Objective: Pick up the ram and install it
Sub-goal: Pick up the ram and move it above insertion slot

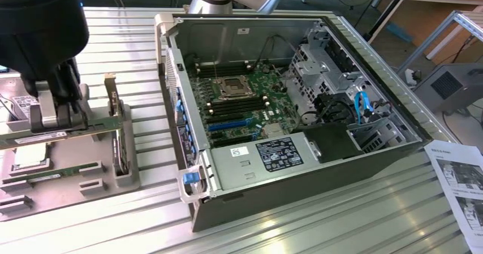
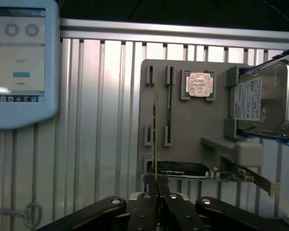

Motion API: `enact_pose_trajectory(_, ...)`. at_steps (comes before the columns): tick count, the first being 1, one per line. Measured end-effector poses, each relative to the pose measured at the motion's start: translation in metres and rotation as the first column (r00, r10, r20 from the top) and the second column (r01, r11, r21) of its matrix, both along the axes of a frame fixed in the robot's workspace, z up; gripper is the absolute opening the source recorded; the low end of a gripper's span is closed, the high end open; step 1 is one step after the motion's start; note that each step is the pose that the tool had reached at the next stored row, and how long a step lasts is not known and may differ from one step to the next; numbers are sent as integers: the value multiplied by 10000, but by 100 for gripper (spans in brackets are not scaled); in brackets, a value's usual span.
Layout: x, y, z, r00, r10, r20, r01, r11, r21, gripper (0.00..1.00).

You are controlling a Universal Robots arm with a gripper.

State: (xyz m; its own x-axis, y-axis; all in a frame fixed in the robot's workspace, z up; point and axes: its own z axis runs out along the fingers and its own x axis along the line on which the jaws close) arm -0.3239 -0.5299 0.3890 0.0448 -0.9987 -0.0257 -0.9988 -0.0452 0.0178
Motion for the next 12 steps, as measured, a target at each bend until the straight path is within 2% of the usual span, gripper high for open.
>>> enact_pose_trajectory(3, 36, 0, 0, 10000, 1, 0, -1, 10000, 1, 13)
enact_pose_trajectory(12, 37, 0, 22, 10000, 0, -1, 0, 10000, 0, 13)
